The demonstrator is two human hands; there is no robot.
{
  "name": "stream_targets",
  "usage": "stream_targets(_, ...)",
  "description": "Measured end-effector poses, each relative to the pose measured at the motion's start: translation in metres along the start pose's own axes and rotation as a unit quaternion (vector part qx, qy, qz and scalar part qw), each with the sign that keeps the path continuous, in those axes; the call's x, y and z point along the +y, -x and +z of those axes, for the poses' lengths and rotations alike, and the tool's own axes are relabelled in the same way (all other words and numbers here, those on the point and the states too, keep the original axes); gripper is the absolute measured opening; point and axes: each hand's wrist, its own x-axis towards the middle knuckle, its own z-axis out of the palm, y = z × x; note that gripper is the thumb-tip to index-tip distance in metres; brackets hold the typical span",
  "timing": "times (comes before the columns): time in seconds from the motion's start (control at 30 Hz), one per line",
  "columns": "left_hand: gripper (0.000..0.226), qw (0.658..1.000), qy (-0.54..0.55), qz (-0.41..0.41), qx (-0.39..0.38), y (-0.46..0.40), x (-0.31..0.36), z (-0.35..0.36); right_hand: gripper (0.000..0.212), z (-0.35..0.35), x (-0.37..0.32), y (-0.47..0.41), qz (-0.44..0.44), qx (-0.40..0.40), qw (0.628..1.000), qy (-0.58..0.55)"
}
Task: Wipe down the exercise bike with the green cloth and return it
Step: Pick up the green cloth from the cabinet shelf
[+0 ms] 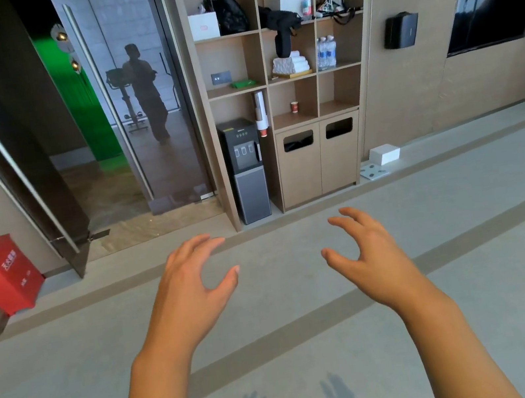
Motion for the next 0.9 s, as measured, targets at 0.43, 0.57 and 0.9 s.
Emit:
stream_targets(0.43, 0.052, 0.999, 0.009, -0.037, -0.018, -0.106, -0.084, 0.042, 0.065, 0.059, 0.009, -0.131, 0.004, -0.026, 0.999, 0.029)
stream_targets(0.57, 0.052, 0.999, -0.001, -0.045, -0.013, -0.15, -0.091, 0.068, 0.066, 0.067, 0.031, -0.183, -0.002, -0.029, 0.999, 0.029)
stream_targets(0.9, 0.052, 0.996, -0.047, -0.073, 0.015, -0.29, -0.077, 0.127, 0.064, 0.062, 0.094, -0.345, -0.035, -0.037, 0.999, 0.002)
